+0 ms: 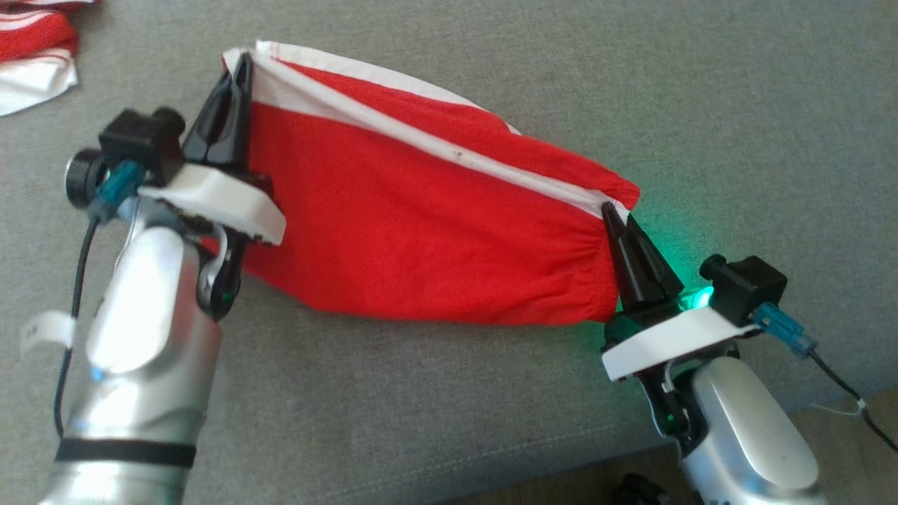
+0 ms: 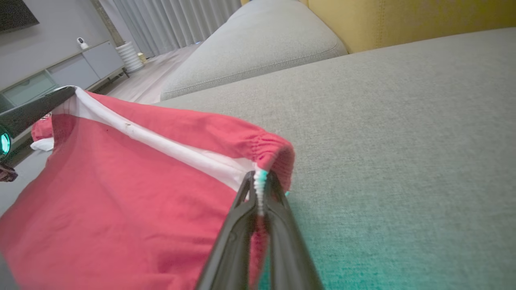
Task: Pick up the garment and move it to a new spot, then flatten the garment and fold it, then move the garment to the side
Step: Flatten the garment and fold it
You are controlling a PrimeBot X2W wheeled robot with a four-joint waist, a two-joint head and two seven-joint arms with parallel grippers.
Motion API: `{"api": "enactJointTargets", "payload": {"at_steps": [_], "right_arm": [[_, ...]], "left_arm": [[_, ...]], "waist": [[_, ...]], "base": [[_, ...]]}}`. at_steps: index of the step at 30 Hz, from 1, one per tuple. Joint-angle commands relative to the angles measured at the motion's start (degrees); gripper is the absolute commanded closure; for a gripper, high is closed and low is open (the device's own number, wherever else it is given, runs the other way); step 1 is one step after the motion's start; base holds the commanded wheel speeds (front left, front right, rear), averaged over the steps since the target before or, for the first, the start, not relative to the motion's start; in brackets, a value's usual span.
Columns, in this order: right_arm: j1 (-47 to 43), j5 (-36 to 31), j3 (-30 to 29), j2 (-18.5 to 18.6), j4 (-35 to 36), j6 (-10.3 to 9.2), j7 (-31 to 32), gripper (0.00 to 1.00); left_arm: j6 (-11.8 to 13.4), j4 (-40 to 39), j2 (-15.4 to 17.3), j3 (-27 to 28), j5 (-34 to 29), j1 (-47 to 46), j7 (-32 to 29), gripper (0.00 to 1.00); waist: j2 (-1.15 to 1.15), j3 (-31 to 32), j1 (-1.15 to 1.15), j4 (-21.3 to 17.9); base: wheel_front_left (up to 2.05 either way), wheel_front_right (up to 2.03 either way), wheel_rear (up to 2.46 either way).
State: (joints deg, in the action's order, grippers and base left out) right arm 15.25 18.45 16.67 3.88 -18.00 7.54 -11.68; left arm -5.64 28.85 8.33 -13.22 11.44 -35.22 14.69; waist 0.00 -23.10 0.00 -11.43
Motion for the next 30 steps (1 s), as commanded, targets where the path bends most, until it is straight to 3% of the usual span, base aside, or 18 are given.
{"api": "enactJointTargets", "payload": {"at_steps": [1,17,18,19,20,21,22,23,30], "right_arm": [[1.1,-0.5,1.1,-0.8,1.1,-0.05,-0.8,1.00],[6.0,2.6,3.6,-1.0,-2.7,-0.05,-2.5,1.00],[6.1,2.6,3.6,-1.0,-2.8,-0.05,-2.6,0.95],[6.2,2.6,3.5,-1.0,-3.0,-0.05,-2.7,0.73],[6.3,2.7,3.4,-1.0,-3.1,-0.05,-2.8,0.51],[6.3,2.7,3.3,-1.0,-3.2,-0.05,-2.9,0.00],[6.3,2.7,3.1,-1.0,-3.2,-0.05,-2.9,0.00],[6.2,2.6,3.0,-1.0,-3.3,-0.05,-3.0,0.00],[4.6,1.5,0.8,-1.0,-2.5,-0.05,-3.2,0.00]], "left_arm": [[-0.2,-0.8,1.0,1.4,-0.6,-2.5,0.3,1.00],[1.1,17.2,0.5,-0.2,-3.8,-14.7,0.3,1.00],[1.2,18.3,0.3,-0.2,-3.7,-15.2,0.3,1.00],[1.3,19.3,0.1,-0.3,-3.6,-15.6,0.3,0.94],[1.3,20.3,-0.1,-0.3,-3.5,-16.0,0.3,0.76],[1.4,21.3,-0.3,-0.4,-3.5,-16.3,0.3,0.60],[1.4,22.1,-0.5,-0.6,-3.4,-16.6,0.3,0.19],[1.4,22.6,-0.8,-0.7,-3.4,-16.8,0.3,0.00],[1.2,24.5,-2.7,-2.4,-3.2,-16.3,0.2,0.00]], "waist": [[0.00,-0.4,0.00,-0.3],[0.00,-2.6,0.00,-2.7],[0.00,-2.6,0.00,-2.7],[0.00,-2.5,0.00,-2.7],[0.00,-2.4,0.00,-2.6],[0.00,-2.2,0.00,-2.5],[0.00,-2.0,0.00,-2.4],[0.00,-1.8,0.00,-2.2],[0.00,0.5,0.00,-0.4]], "base": [[0.00,0.00,0.00],[0.00,0.00,0.00],[0.00,0.00,0.00],[0.00,0.00,0.00],[0.00,0.00,0.00],[0.00,0.00,0.00],[0.00,0.00,0.00],[0.00,0.00,0.00],[0.00,0.00,0.00]]}}
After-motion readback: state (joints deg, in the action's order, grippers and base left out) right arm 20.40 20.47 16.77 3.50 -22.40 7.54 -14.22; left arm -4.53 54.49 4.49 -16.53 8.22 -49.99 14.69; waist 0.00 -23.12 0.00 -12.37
